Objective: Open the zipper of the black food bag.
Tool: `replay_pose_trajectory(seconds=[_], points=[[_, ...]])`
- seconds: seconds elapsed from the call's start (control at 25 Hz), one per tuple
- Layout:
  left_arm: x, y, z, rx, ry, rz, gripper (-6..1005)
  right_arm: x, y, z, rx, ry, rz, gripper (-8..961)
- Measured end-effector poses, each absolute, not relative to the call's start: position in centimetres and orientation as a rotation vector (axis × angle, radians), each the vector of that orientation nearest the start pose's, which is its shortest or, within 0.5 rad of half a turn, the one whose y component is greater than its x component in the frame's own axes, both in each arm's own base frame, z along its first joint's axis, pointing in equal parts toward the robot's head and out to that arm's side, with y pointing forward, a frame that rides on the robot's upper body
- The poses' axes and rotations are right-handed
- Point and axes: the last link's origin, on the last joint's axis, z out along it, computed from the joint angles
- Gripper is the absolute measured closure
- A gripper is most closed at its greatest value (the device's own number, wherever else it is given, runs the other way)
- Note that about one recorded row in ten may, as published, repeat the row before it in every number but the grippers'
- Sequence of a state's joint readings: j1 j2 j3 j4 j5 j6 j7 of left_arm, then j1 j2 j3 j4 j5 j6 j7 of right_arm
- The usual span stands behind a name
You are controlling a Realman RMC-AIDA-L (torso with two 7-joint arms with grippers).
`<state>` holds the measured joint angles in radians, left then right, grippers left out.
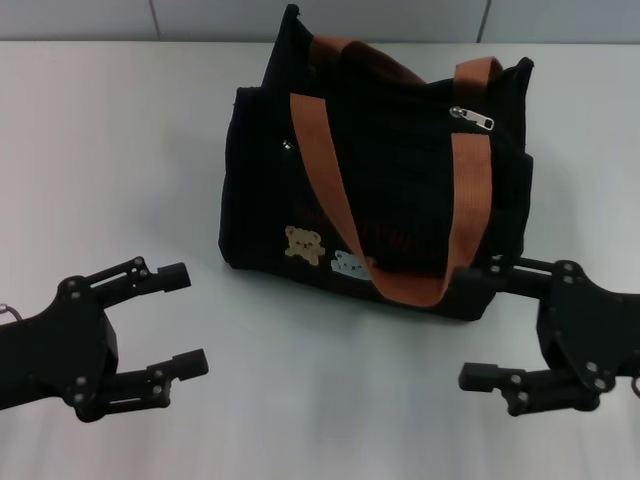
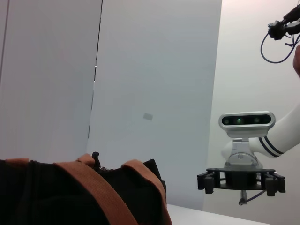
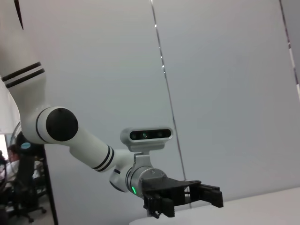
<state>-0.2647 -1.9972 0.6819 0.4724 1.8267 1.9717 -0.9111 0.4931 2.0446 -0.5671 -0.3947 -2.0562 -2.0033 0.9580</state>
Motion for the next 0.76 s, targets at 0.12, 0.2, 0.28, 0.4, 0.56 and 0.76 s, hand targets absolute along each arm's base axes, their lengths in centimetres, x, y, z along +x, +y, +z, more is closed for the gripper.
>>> replay_pose_trajectory(seconds=[0.12,0.2,0.28,0.4,0.56,0.76], points=[[-30.5,21.3,2.6,-2.675,-0.294,-1.12,164,25.1,25.5,-0.6,-2.919,0.231,1.217,113],[-30.4,21.5,2.6,-2.679,-0.283,-1.12,164,24.9,25.8,-0.7,-2.923,0.225,1.212,113],[-30.2,21.7,2.5,-2.688,-0.273,-1.12,164,24.7,26.0,-0.8,-2.926,0.218,1.212,113],[-30.0,21.9,2.5,-2.694,-0.26,-1.119,164,24.4,26.3,-0.9,-2.932,0.204,1.207,113],[-29.7,22.1,2.2,-2.698,-0.243,-1.126,164,24.1,26.6,-1.0,-2.947,0.186,1.193,113],[-29.2,22.5,2.3,-2.705,-0.216,-1.146,164,24.0,26.8,-1.0,-2.95,0.2,1.188,113]])
